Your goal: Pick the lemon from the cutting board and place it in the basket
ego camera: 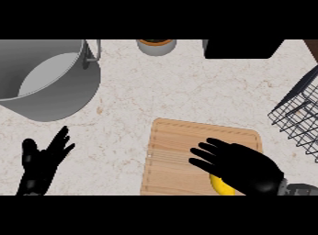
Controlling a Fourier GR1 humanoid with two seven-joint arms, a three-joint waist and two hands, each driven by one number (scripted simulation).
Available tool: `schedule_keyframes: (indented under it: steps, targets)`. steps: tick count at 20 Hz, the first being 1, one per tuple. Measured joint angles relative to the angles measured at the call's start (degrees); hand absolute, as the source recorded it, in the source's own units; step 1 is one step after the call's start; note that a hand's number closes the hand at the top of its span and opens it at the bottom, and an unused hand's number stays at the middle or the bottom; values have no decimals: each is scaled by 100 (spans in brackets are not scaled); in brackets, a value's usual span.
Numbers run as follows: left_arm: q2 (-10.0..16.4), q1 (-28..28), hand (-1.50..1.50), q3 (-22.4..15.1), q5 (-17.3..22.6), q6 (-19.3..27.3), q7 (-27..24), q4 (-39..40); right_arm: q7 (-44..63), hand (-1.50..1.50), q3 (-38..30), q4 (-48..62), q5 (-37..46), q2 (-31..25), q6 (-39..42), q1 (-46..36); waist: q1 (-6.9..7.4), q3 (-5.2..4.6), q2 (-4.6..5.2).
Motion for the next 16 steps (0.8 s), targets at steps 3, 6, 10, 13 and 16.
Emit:
schedule_keyframes:
  steps: [3, 6, 10, 13, 16]
  targets:
    - [-37, 19, 0, 23, -45, -19, 6, -53, 51, -150, 148, 262, 299, 207, 3, -61, 7, -5, 3]
    - [13, -20, 0, 148, -21, -120, 12, 20, 134, -150, 319, 377, 587, 305, 17, 2, 0, -9, 4]
    - [-46, 33, 0, 176, -69, -176, -33, -25, 35, -150, 338, 558, 841, 291, -68, 119, -9, -14, 5]
    - [-112, 26, 0, 168, -124, -166, 93, -65, -60, -150, 344, 699, 990, 358, -167, 200, -9, -11, 4]
    - [-183, 103, 0, 154, -226, -129, 86, -195, -119, -150, 300, 713, 1082, 450, -135, 237, -12, -18, 6]
